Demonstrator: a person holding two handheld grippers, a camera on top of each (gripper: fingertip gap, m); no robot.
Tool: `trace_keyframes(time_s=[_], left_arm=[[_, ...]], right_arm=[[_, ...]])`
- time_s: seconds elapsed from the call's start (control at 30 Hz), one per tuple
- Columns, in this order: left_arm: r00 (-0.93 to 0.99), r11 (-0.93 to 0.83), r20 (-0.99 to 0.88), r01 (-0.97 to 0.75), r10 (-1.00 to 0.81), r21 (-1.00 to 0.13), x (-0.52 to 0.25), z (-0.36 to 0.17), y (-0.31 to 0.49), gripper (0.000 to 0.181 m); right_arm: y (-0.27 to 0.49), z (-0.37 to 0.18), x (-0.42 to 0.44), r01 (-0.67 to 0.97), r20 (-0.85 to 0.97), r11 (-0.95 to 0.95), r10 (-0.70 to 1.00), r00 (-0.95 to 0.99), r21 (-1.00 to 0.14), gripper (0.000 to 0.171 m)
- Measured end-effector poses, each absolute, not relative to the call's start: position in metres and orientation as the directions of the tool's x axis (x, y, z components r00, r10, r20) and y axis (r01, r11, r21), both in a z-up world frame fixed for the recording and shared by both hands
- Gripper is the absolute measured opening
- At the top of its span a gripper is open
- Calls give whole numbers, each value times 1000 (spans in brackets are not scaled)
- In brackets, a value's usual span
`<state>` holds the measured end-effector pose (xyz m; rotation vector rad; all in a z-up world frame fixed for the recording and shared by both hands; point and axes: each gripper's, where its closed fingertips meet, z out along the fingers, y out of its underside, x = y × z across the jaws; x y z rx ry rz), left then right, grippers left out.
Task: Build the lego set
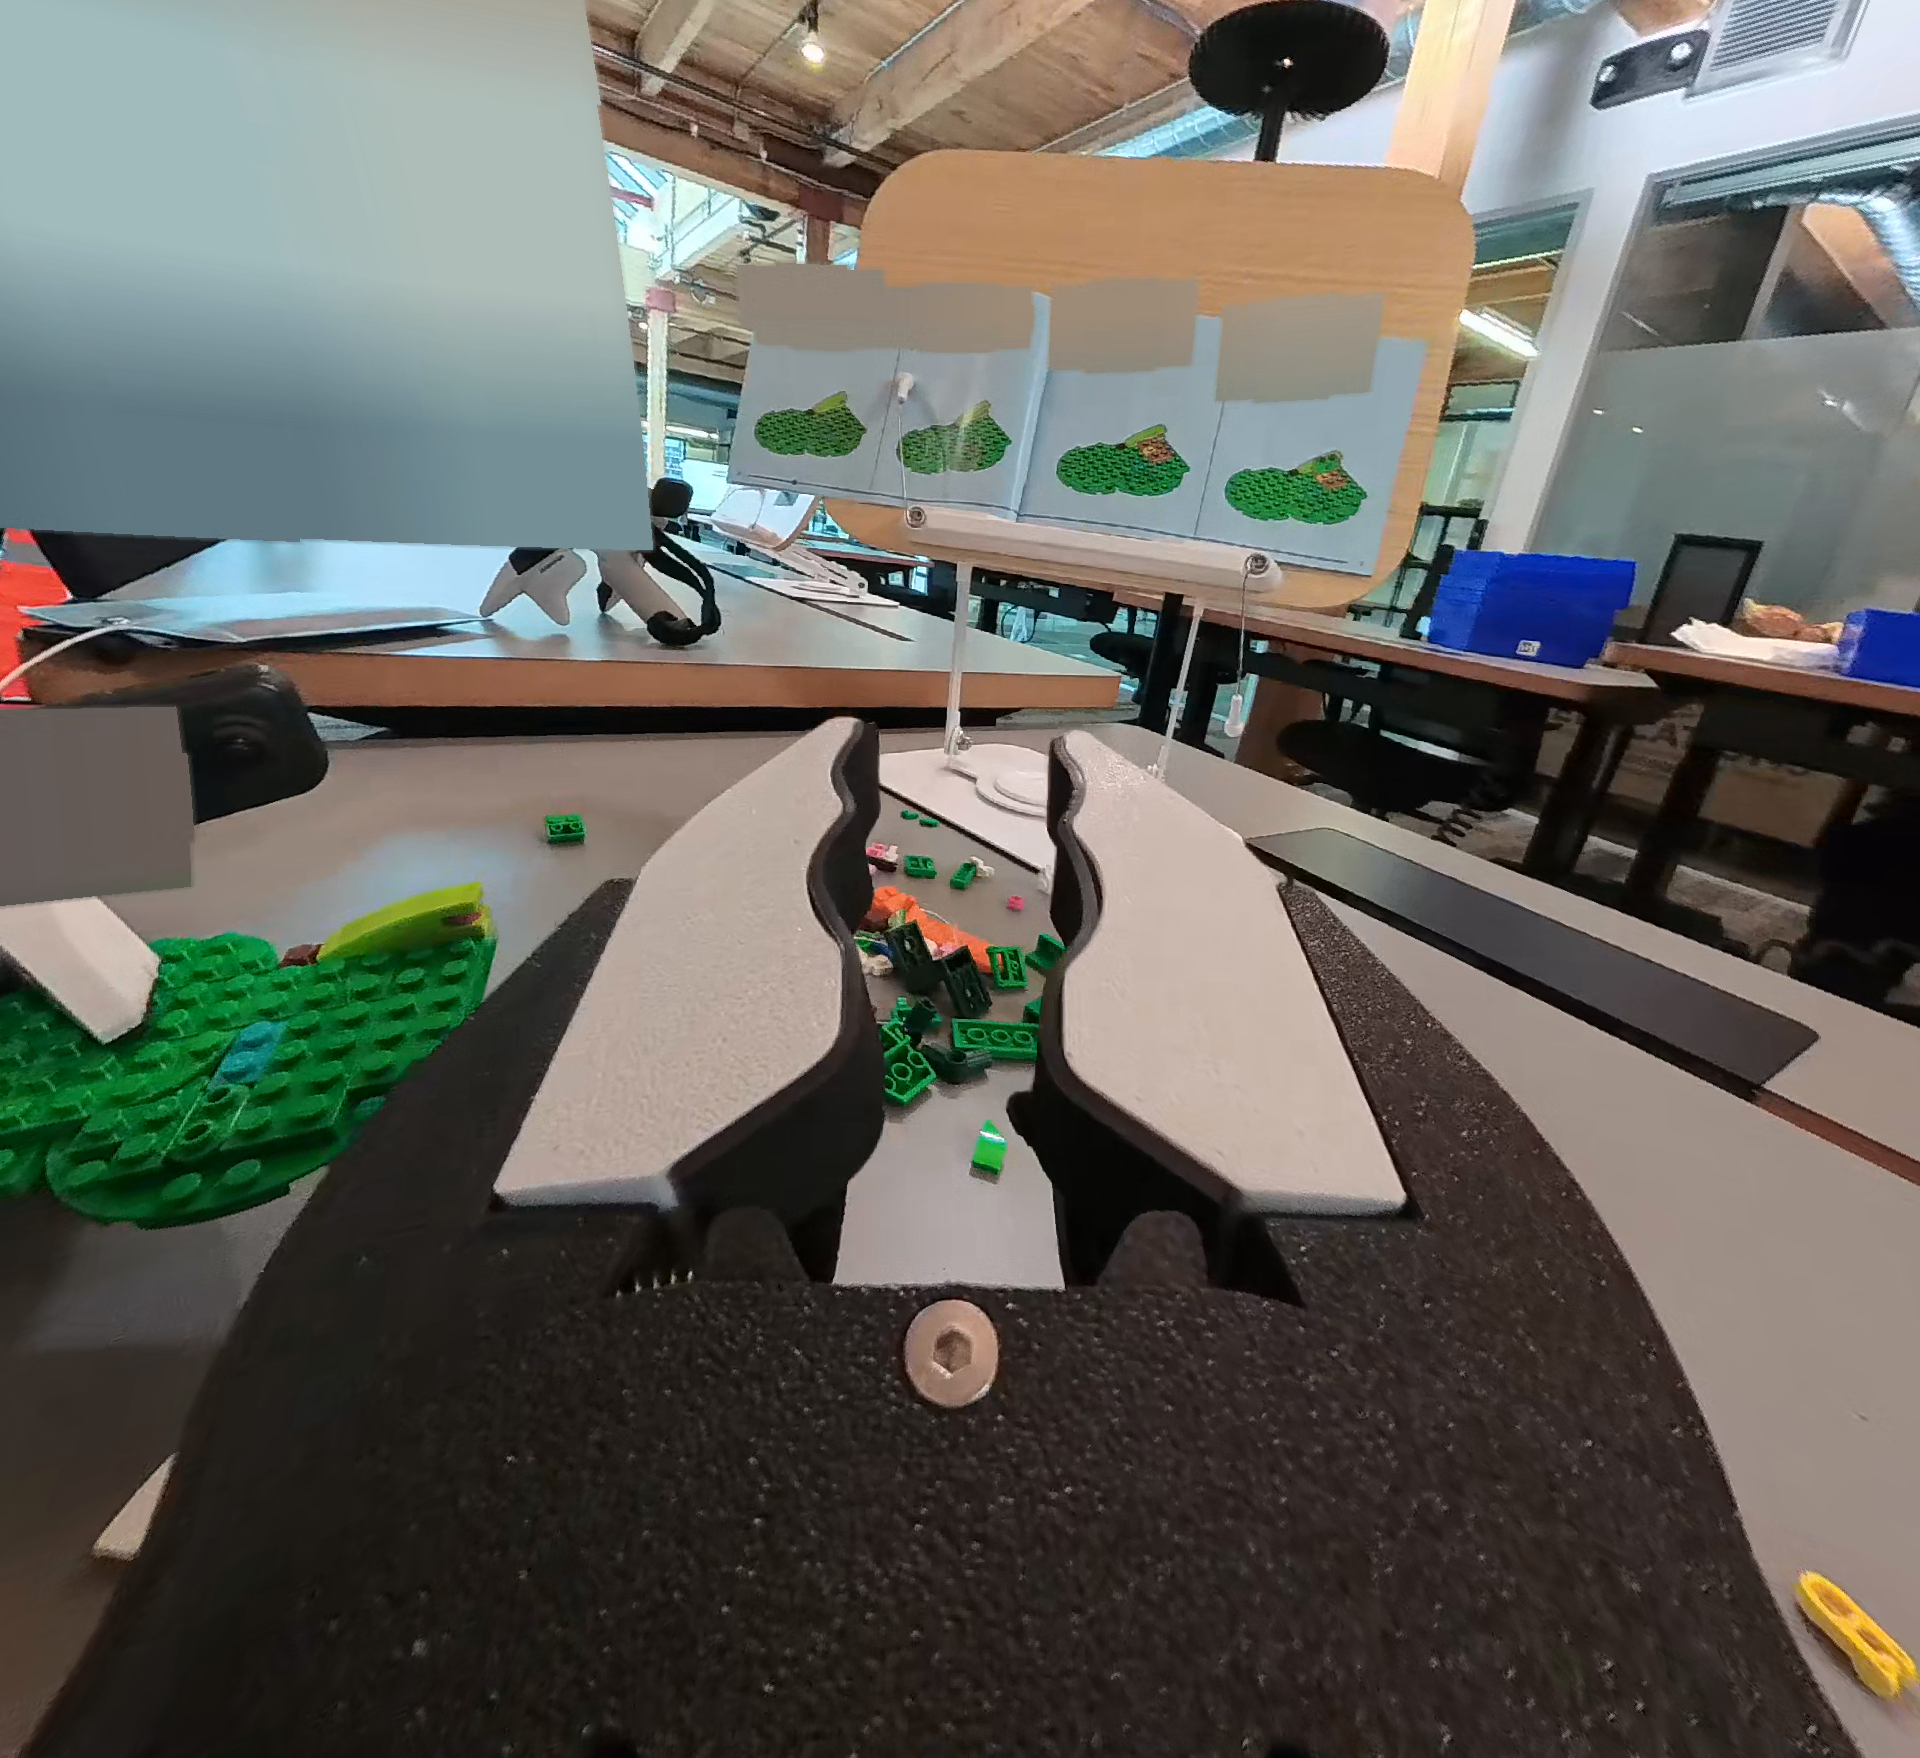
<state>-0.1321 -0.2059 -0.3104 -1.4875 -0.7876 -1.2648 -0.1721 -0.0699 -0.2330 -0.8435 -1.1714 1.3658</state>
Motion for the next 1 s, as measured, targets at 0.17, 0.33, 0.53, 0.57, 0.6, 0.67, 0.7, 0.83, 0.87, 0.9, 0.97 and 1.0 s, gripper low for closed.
trace_keyframes(time_s=[0.17, 0.33, 0.53, 0.57, 0.6, 0.67, 0.7, 0.83, 0.87, 0.9, 0.97, 1.0], left_arm=[[241, -294, 963, 918, -118, -266, -133, -310, -206, 8], [236, -291, 963, 920, -126, -264, -133, -309, -206, 8], [239, -287, 963, 920, -126, -266, -134, -309, -207, 8], [239, -286, 963, 921, -126, -266, -134, -309, -207, 8], [238, -286, 963, 921, -126, -265, -134, -309, -207, 8], [239, -285, 963, 921, -125, -266, -134, -309, -207, 8], [240, -285, 963, 921, -125, -266, -134, -309, -207, 8], [239, -284, 963, 921, -125, -265, -134, -309, -207, 8], [239, -284, 963, 921, -124, -266, -134, -309, -207, 8], [240, -284, 963, 921, -123, -266, -134, -309, -207, 8], [241, -281, 963, 922, -117, -265, -135, -310, -206, 8], [244, -280, 963, 922, -115, -267, -135, -310, -206, 8]], right_arm=[[-70, -238, -177, -236, 146, 109, 978, -146, -966, 31], [-74, -239, -177, -237, 167, 128, 975, -148, -963, 28], [-77, -242, -179, -221, 183, 146, 971, -154, -964, 25], [-77, -242, -179, -221, 183, 147, 971, -155, -964, 25], [-78, -243, -179, -219, 183, 146, 971, -156, -965, 25], [-78, -243, -180, -215, 180, 144, 971, -158, -966, 25], [-78, -244, -180, -214, 179, 143, 971, -160, -966, 25], [-78, -245, -181, -207, 175, 139, 971, -165, -968, 24], [-79, -245, -181, -204, 176, 140, 970, -168, -969, 25], [-80, -246, -182, -197, 177, 141, 969, -175, -970, 25], [-83, -252, -186, -152, 178, 149, 964, -198, -977, 25], [-88, -256, -190, -113, 180, 158, 958, -223, -981, 24]])
